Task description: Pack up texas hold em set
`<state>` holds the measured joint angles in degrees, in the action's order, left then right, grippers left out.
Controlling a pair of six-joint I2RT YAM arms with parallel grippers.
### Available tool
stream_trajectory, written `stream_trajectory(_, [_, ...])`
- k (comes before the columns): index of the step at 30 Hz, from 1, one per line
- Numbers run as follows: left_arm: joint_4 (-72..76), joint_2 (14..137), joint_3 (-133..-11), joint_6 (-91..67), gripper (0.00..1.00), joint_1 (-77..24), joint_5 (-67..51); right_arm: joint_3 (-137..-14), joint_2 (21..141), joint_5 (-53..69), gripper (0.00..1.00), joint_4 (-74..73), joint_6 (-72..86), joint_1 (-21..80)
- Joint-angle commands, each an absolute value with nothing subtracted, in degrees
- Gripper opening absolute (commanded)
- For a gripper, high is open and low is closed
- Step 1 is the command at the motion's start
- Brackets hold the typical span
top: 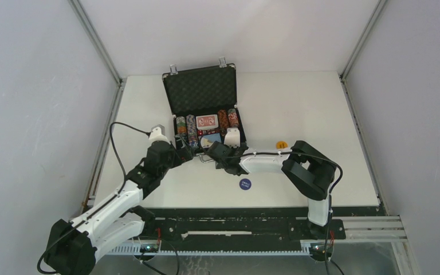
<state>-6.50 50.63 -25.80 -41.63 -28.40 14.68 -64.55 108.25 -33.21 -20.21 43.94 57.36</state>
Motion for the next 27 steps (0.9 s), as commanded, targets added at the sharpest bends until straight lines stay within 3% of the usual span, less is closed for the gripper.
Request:
stream_trajectory(1, [-4.0, 50.5, -24.6, -42.1, 1.0, -28.1, 13.8, -65.5, 110.1, -32.7, 0.79, -23.5, 46.0, 58.6])
stream_trajectory(16, [-3.7, 50.5, -24.5, -42.2, 1.0, -28.1, 13.1, -64.5, 108.8, -32.8, 0.78, -23.7, 45.2, 59.8])
stream_trajectory(27, [-3.6, 51.0, -24.6, -42.2, 1.0, -28.1, 12.8, -63.4, 108.6, -32.5, 0.7, -23.2, 45.2, 59.8])
